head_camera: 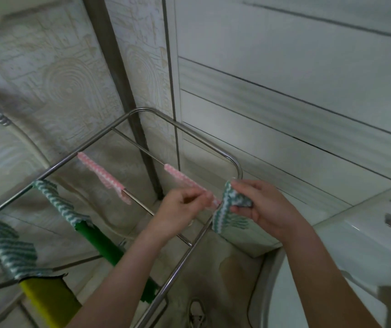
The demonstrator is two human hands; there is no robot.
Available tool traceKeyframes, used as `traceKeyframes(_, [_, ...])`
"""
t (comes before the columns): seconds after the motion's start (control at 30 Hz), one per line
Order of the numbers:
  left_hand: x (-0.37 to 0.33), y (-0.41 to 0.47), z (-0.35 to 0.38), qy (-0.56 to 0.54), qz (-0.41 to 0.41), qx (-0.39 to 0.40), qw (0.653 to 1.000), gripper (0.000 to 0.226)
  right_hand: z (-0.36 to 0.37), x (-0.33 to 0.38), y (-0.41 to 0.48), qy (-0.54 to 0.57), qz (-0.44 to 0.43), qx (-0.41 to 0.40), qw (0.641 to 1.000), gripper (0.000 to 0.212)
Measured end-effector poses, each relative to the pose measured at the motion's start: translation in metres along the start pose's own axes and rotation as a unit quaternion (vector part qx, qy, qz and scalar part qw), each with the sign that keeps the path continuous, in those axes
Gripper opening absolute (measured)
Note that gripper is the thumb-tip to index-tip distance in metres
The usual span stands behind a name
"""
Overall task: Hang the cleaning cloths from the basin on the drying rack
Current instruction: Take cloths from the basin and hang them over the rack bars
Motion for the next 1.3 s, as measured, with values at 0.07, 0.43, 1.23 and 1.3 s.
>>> traceKeyframes(0.07, [-0.004,-0.017,0.017,-0.001,0.023,0.030,0.999,0.018,0.011,0.003,-0.015,0.057,-0.024,0.030,0.998,0.023])
traceKeyframes(0.43, [-0.036,-0.075,-0.018,-0.186,0.013,-0.060,0.981,0.023,0.040,0.014,-0.054,0.033,-0.095,0.028,0.994,0.029])
traceKeyframes(1.23, [0.001,-0.049,-0.116,0.301,0.003,-0.291,0.908,0.014,0.089,-0.054,-0.016,-0.484,-0.166,-0.106,0.853,0.011])
traceKeyframes(1.3, [0.003,-0.033,-0.105,0.317,-0.005,-0.287,0.904,0.018,0.078,-0.060,-0.002,-0.509,-0.152,-0.139,0.836,0.011])
Point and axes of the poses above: each hand's wrist, its own y-axis towards the middle knuckle, its own z-axis out of the palm, x = y × z, the point moved 4 cm from there along y, towards the middle knuckle, and after that the axes turned 5 degrees about -y, right-handed, at the moved point
